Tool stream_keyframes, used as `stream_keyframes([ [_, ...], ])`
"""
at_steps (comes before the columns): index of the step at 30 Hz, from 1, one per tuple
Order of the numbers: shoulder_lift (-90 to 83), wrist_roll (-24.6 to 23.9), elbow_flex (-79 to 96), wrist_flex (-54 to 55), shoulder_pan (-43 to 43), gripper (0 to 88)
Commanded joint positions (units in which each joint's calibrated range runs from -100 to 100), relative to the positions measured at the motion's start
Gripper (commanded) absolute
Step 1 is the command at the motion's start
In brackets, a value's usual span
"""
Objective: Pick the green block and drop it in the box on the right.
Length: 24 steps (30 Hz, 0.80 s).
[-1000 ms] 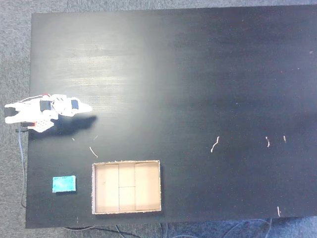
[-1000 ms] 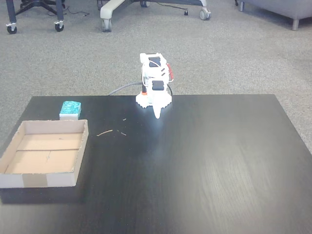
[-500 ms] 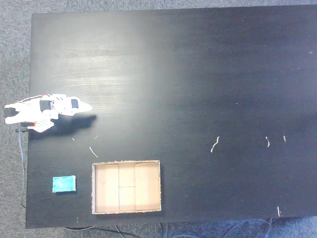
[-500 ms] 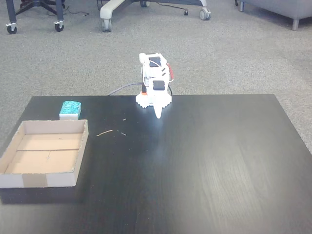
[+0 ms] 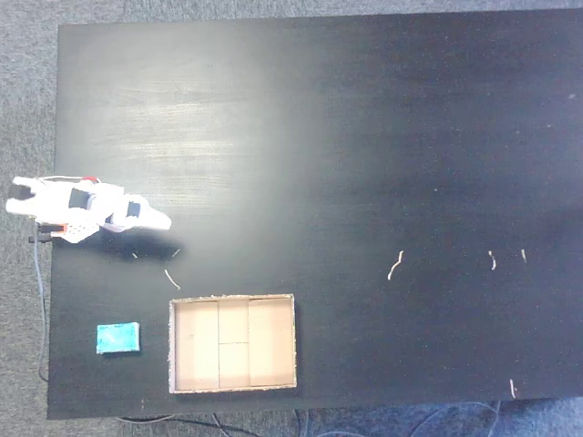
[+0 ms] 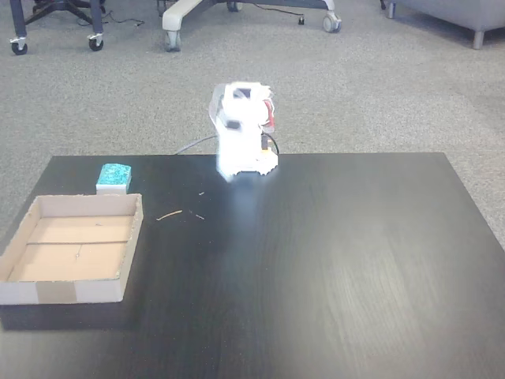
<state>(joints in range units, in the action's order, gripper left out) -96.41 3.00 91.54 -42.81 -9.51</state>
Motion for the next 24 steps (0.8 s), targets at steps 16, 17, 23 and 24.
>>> stream_keyframes([
  [16, 95.81, -4.88, -83.11, -36.21, -52.18, 52.0],
  [17, 97.93, -4.49, -84.29, -35.72, -51.87, 52.2],
  [23, 110.38, -4.4, -88.28, -29.86, -50.65, 51.3],
  [24, 111.9, -4.25, -89.64, -30.02, -50.49, 51.2],
])
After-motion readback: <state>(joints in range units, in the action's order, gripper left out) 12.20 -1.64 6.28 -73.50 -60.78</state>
